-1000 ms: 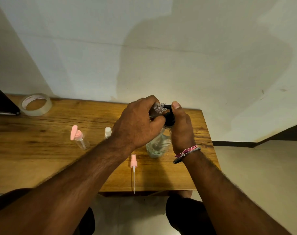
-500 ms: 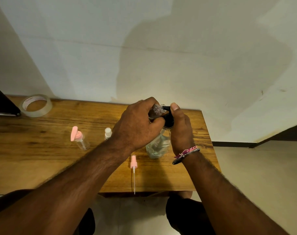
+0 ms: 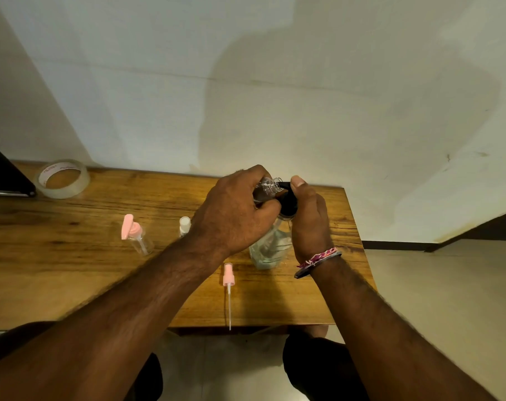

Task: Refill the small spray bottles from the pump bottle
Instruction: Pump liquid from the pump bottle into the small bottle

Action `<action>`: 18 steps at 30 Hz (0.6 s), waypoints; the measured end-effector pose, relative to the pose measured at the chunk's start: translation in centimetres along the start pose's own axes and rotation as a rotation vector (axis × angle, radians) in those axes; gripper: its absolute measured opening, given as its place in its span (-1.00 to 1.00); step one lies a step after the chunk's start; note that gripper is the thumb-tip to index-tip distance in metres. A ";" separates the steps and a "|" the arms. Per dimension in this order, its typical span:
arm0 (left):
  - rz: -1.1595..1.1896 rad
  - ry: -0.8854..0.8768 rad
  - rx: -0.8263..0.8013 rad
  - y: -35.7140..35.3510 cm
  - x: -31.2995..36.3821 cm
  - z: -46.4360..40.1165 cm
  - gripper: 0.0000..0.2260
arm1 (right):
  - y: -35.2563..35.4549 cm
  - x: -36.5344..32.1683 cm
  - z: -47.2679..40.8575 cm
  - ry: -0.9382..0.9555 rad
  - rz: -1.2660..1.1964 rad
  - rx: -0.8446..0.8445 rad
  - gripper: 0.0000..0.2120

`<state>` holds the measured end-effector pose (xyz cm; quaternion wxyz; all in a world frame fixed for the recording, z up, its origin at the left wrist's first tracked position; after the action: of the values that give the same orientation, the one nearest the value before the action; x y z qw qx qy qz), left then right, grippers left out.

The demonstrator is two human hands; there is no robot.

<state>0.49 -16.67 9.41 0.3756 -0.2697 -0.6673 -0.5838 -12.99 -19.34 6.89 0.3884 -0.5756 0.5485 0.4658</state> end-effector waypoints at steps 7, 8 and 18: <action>0.001 -0.003 0.009 -0.1 0.0 0.1 -0.88 | 0.3 0.3 -0.1 0.011 -0.023 0.025 -0.59; 0.006 -0.005 0.011 -0.1 0.1 0.1 -0.88 | 0.2 0.3 -0.1 0.004 -0.030 0.024 -0.61; 0.016 -0.018 0.019 0.0 0.2 0.0 -0.89 | -0.2 -0.2 0.0 0.012 -0.034 0.010 -0.51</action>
<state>0.42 -16.63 9.58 0.3769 -0.2765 -0.6740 -0.5720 -12.77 -19.24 7.07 0.3958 -0.5858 0.5432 0.4529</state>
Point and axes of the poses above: each hand's wrist, its own z-axis away from the middle knuckle, its own y-axis out of the back of the hand, x = y × z, the point moved 9 cm from there along -z, towards the middle knuckle, and after that the axes turned 12 degrees about y, right-handed, at the moved point
